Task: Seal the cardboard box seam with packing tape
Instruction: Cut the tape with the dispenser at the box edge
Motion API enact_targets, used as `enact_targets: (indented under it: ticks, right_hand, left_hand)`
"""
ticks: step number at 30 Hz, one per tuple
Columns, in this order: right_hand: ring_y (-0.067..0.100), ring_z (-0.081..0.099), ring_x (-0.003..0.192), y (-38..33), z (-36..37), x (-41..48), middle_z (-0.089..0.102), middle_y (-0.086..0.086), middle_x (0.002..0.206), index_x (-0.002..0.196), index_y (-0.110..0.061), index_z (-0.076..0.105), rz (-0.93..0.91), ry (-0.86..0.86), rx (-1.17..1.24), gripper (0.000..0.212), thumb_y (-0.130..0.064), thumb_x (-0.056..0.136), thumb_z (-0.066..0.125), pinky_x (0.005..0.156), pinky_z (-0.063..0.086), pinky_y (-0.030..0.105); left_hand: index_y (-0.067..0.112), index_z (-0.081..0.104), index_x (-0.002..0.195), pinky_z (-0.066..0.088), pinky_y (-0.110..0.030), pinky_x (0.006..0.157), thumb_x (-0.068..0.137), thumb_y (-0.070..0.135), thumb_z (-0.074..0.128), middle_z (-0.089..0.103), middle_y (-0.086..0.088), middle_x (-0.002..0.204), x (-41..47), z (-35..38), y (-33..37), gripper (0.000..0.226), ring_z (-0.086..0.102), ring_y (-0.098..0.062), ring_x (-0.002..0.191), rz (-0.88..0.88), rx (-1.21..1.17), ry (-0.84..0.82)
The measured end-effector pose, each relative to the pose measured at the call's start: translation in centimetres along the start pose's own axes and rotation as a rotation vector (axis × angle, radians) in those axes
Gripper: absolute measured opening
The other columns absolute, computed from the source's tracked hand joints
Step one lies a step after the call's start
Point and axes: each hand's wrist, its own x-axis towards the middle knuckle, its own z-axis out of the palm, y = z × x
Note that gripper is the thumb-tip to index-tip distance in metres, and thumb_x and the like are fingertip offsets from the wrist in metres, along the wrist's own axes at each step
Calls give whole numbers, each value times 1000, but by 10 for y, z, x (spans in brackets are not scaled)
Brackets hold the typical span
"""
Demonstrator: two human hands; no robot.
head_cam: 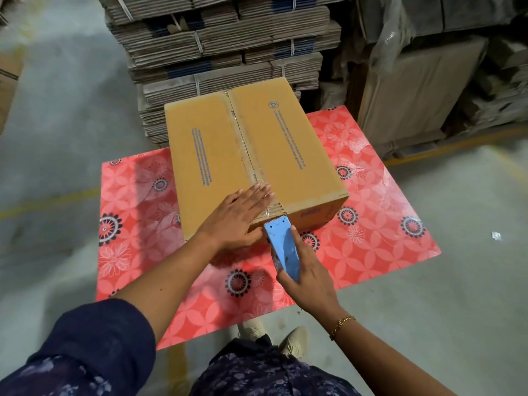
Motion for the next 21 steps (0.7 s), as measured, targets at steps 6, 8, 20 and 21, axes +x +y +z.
enact_targets:
  ticks: [6,8,20,21]
  right_hand:
    - [28,64,92,-10,-8,-6,54,5,135,157,-50,-6,27,-12,-12,92,-57,88,52,63,57,44]
    - [29,64,91,-14,-8,-14,56,6,131,159,-47,-5,34,-4,-8,91,-58,88,51,65,56,44]
    - [27,60,81,-24,-20,-47,52,0,117,159,-45,-8,111,-36,-64,90,-61,90,48,59,51,41]
    - [27,61,82,-24,-22,-50,52,0,118,159,-45,-8,121,-52,-70,89,-62,89,46,60,52,41]
  left_hand:
    - [27,1,164,13,-42,128,97,54,22,-4,6,173,3,10,-2,75,-2,-14,159,-27,77,27]
    - [27,1,164,11,-42,128,95,59,12,-4,6,173,4,9,-1,77,-3,-14,159,-26,67,25]
    - [29,1,164,12,-42,128,98,65,14,-4,7,173,4,11,-2,77,-3,-12,159,-24,47,44]
    - [29,1,164,11,-42,128,98,66,13,-4,7,173,5,11,-2,77,-3,-12,159,-24,46,47]
